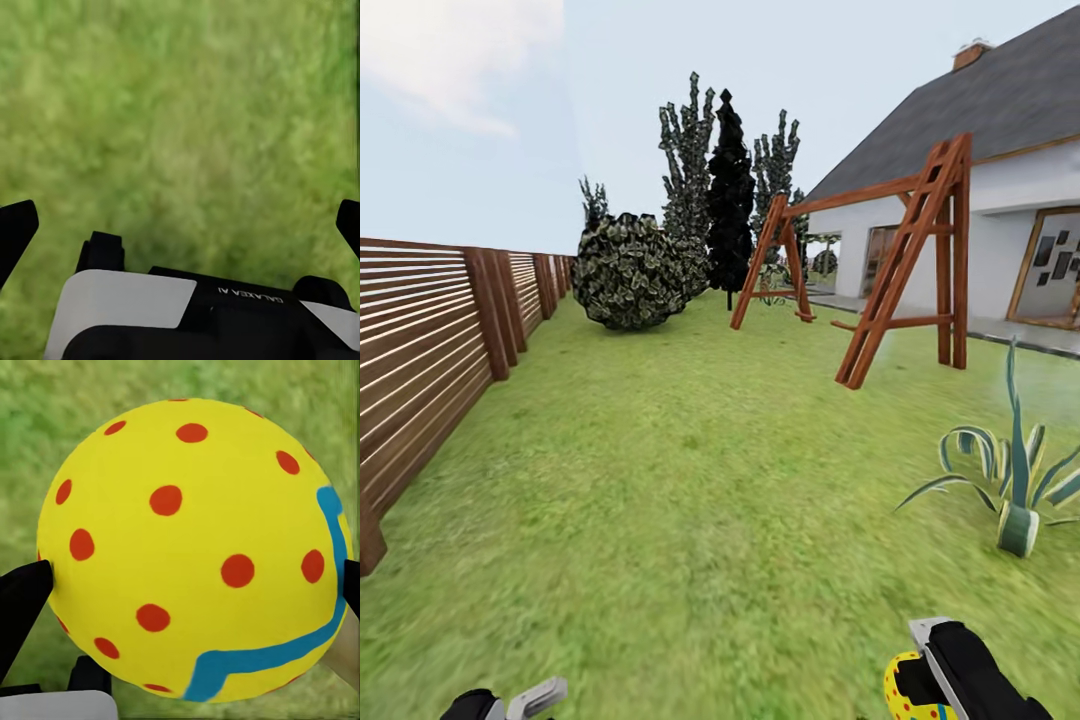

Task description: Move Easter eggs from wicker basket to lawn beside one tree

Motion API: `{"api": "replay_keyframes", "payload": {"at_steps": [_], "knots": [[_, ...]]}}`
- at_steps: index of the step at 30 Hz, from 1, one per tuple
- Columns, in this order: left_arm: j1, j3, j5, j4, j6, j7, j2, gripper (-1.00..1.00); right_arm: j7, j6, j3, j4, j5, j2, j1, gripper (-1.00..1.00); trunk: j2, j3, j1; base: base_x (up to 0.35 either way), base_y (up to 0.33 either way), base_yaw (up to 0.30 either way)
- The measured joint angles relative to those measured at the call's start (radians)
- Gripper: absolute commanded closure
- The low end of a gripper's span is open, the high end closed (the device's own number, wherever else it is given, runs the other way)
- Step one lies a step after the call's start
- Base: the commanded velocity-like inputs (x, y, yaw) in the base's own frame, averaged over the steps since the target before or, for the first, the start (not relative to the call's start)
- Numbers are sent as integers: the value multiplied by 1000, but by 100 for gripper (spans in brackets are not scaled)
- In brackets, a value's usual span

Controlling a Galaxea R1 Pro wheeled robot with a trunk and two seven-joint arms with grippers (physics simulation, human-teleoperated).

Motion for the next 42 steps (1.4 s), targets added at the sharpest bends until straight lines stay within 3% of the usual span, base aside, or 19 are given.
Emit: {"api": "replay_keyframes", "payload": {"at_steps": [9,19,36,42], "knots": [[0,1,0,0,0,0,-2,-100,0,0,0,0,0,0,0,100,0,0,0,282,113,-300],[0,1,1,1,1,-1,-1,-100,0,-1,0,0,0,0,0,100,0,0,0,22,301,-300],[0,-3,-1,1,2,0,-2,-100,0,-1,0,0,0,0,0,100,0,0,0,215,287,-300],[0,-2,1,2,0,1,-3,-100,0,0,0,-3,0,0,0,100,0,0,0,159,95,-300]]}}
